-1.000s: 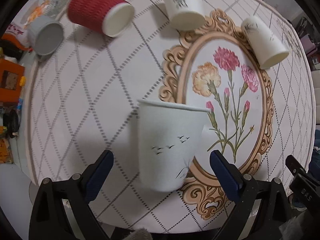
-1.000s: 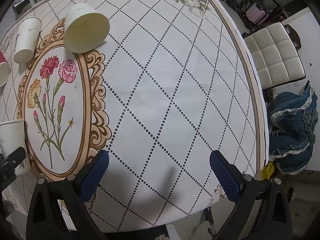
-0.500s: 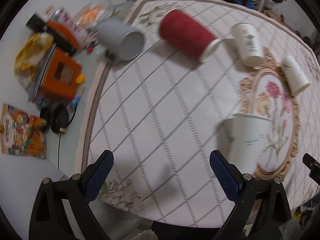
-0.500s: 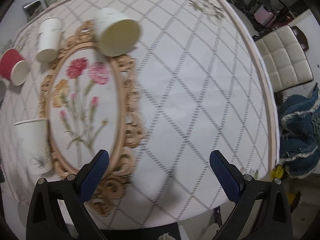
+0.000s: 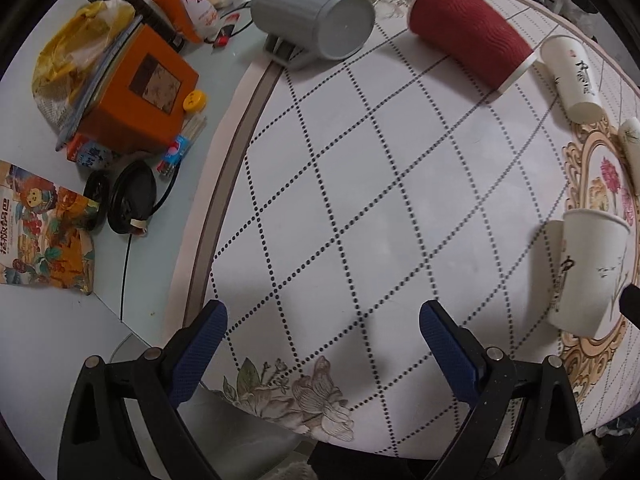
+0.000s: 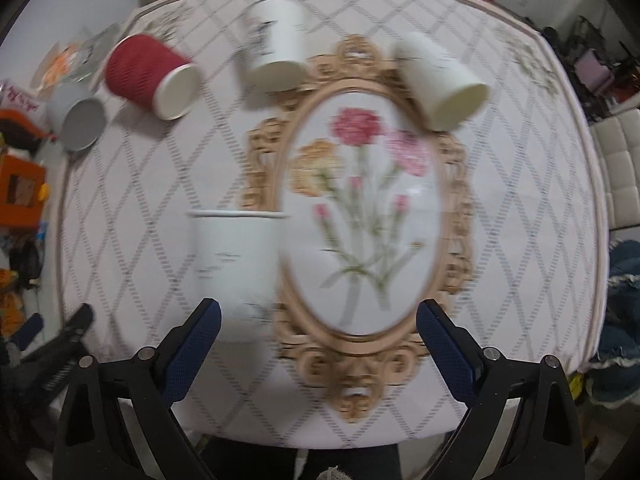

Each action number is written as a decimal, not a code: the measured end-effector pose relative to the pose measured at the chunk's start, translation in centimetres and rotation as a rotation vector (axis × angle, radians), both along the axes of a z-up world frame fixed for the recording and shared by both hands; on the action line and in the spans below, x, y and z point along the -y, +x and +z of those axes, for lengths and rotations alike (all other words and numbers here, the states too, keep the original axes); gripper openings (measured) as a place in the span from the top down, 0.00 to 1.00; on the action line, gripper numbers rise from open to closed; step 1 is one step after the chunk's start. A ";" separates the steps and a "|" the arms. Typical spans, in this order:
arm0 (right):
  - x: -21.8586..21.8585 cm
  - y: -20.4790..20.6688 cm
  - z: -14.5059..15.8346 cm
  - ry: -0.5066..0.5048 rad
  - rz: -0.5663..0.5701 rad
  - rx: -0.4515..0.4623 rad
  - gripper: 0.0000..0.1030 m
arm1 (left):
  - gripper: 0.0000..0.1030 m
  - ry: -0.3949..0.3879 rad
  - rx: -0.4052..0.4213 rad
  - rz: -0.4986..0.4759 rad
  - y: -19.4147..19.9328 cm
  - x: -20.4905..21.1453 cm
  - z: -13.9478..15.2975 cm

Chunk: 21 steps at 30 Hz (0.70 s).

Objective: Flip cup upright
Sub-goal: 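Close the right tool on the cup while the left tool opens and withdraws, then lower the upright cup onto the flower oval and open the right tool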

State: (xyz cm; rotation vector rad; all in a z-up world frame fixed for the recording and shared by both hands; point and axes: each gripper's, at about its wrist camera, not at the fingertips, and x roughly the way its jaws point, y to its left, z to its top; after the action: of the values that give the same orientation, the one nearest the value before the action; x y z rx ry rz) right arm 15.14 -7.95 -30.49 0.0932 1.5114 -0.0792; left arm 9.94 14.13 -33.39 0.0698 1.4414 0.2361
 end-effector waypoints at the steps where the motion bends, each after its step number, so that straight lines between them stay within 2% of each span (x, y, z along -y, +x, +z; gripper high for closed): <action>1: -0.8 0.3 -0.3 0.003 0.007 -0.006 0.06 | 0.05 -0.001 -0.003 -0.001 0.0 -0.1 -0.2; 6: -2.5 1.3 -1.2 -0.003 -0.004 -0.025 0.08 | 0.05 -0.022 -0.022 -0.009 0.2 -0.8 -1.1; 14: -3.0 2.7 -3.8 -0.001 -0.033 -0.103 0.21 | 0.05 -0.041 -0.033 -0.030 0.6 -1.1 -2.1; 17: -3.1 2.9 -4.8 0.018 -0.033 -0.143 0.37 | 0.05 -0.045 -0.038 -0.034 0.7 -1.2 -2.2; 21: -3.5 2.6 -5.0 0.023 -0.027 -0.134 0.38 | 0.05 -0.044 -0.040 -0.057 0.7 -1.1 -2.3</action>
State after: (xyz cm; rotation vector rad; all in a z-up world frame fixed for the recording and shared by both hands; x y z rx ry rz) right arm 17.76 -4.42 -35.51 0.1287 1.6452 -0.0908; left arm 10.68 15.24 -35.71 0.0799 1.4818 0.1573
